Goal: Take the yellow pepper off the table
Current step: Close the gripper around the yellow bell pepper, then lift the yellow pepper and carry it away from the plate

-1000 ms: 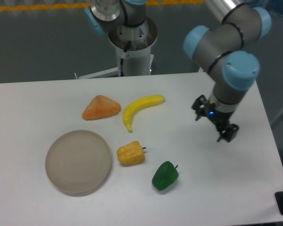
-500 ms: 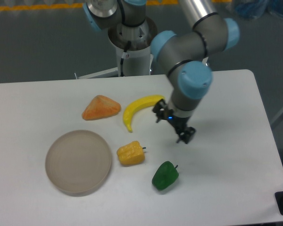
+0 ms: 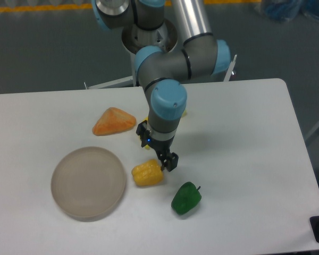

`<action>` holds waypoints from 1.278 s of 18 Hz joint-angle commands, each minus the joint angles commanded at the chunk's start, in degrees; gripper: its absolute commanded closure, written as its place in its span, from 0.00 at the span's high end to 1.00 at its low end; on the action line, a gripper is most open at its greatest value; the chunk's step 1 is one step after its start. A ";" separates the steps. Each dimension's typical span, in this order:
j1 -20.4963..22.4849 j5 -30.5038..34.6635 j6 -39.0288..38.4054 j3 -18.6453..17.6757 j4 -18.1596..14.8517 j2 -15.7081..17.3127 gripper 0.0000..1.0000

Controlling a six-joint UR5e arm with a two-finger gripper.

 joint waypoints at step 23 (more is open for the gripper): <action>-0.89 1.05 0.44 0.88 1.06 -0.63 0.10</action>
